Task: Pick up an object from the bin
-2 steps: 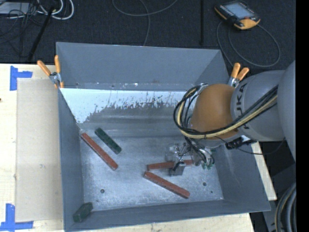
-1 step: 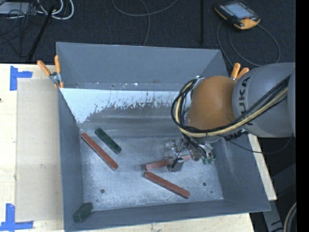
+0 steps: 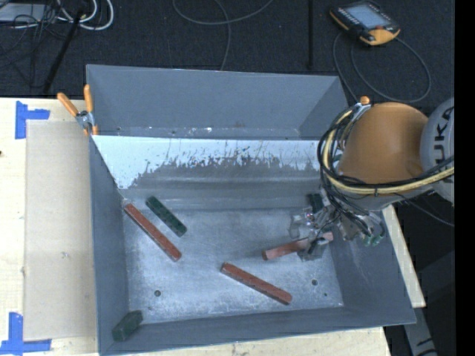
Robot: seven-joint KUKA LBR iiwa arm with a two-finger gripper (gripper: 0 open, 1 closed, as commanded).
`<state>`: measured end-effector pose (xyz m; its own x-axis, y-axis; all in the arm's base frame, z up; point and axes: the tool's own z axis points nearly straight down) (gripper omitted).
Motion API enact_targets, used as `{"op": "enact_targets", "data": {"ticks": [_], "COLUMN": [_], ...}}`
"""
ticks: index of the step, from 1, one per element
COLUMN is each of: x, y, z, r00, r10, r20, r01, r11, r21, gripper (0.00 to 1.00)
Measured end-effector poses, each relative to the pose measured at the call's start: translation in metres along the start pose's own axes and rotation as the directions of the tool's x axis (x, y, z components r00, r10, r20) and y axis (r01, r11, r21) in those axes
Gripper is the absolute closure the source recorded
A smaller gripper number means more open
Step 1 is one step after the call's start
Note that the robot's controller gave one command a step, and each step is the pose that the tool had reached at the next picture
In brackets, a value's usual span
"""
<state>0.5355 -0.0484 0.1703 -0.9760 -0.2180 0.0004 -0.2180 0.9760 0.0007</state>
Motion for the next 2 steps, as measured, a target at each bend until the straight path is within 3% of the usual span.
{"op": "enact_targets", "data": {"ticks": [1, 2], "x": [0.000, 0.015], "y": [0.000, 0.010], "z": [0.000, -0.070], "r00": [1.000, 1.000], "r10": [0.000, -0.006], "r20": [0.000, 0.001], "r01": [0.000, 0.006], "r11": [1.000, 1.000], "r21": [0.000, 0.000], "gripper": [1.00, 1.00]}}
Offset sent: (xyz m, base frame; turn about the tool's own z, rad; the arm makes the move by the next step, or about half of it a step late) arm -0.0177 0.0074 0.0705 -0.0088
